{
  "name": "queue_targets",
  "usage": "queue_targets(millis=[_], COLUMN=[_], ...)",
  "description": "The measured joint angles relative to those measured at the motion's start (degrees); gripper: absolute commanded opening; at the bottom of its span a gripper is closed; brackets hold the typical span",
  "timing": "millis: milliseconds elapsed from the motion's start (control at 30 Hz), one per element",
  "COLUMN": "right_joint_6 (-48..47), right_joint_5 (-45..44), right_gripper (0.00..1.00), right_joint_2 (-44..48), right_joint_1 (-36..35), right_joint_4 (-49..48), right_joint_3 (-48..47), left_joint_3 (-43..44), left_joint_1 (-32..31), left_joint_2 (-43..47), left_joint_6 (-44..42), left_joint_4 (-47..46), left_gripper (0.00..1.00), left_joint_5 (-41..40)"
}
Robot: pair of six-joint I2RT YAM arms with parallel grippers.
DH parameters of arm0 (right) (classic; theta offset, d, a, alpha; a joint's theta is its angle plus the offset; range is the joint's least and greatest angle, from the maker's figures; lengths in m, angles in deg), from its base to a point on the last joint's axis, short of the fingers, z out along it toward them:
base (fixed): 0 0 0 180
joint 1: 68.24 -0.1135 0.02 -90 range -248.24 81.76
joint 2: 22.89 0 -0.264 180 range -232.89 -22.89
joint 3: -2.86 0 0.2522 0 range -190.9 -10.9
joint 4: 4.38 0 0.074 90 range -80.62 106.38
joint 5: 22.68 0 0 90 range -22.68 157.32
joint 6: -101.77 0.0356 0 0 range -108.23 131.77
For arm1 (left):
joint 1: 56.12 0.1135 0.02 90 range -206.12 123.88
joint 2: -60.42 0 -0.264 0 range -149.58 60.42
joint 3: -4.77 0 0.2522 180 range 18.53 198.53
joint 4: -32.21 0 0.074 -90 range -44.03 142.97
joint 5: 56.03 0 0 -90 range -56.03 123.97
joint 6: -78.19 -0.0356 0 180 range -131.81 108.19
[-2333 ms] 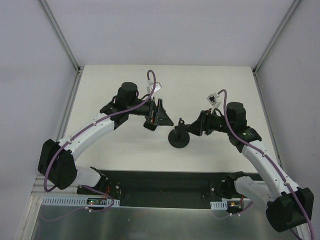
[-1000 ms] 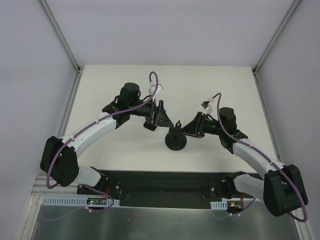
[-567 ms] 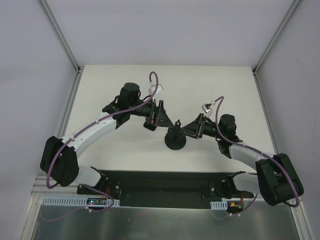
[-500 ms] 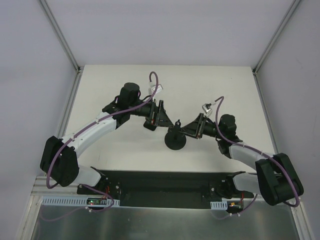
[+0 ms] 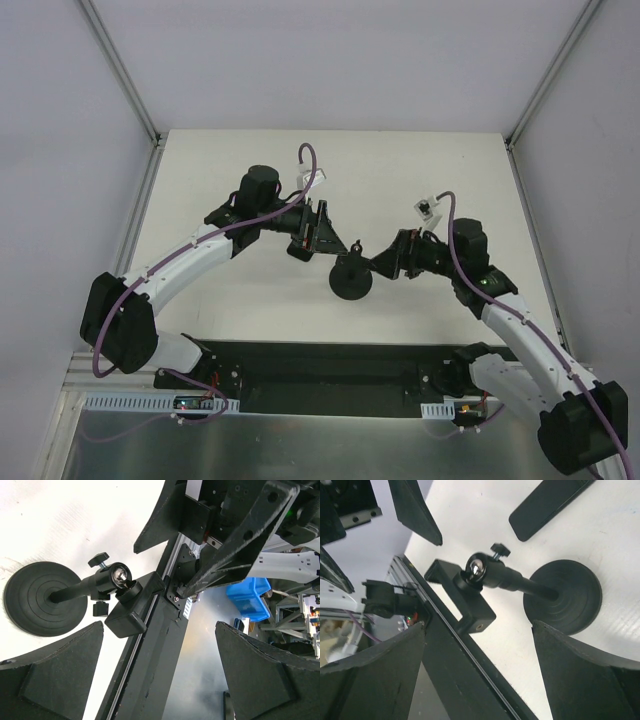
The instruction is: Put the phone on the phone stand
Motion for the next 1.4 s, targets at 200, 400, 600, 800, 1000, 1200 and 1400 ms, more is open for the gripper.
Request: queue_targets(millis=[200, 400, 600, 800, 1000, 1200, 1400], right_joint_6=[-12.2, -20.7, -25.6, -27.5, -29.2, -30.3, -31.0], right_joint_5=[-6.5, -10.3, -16.1, -21.0, -23.4, -25.0, -28.7], right_gripper=[0.79, 0.70, 0.62, 0.49, 0.48, 0.39, 0.02], right_joint_2=[-2.6, -5.5, -7.0, -7.2, -9.4, -10.8, -12.4], right_joint_1=[-6.2, -10.4, -15.1, -17.5, -18.7, -20.2, -22.3], right_joint_4=[11.8, 15.1, 15.5, 15.3, 15.6, 16.0, 18.8], right_joint_3=[-6.5, -9.7, -10.3, -10.4, -12.1, -13.8, -16.7], left_joint_3=[0.0, 0.0, 0.0, 0.0, 0.0, 0.0, 0.0], left_joint_1=[0.0, 0.0, 0.0, 0.0, 0.0, 0.0, 0.0], left_joint_2=[0.0, 0.2, 0.2, 0.2, 0.2, 0.2, 0.2], left_joint_6=[-0.1, -0.6, -0.8, -0.8, -0.9, -0.9, -0.9], left_joint_4=[0.0, 0.0, 0.0, 0.4, 0.8, 0.9, 0.9], left_gripper=[0.92, 0.92, 0.92, 0.92, 0.92, 0.92, 0.92], left_joint_5=[-0.3, -0.3, -0.3, -0.3, -0.3, -0.4, -0.4])
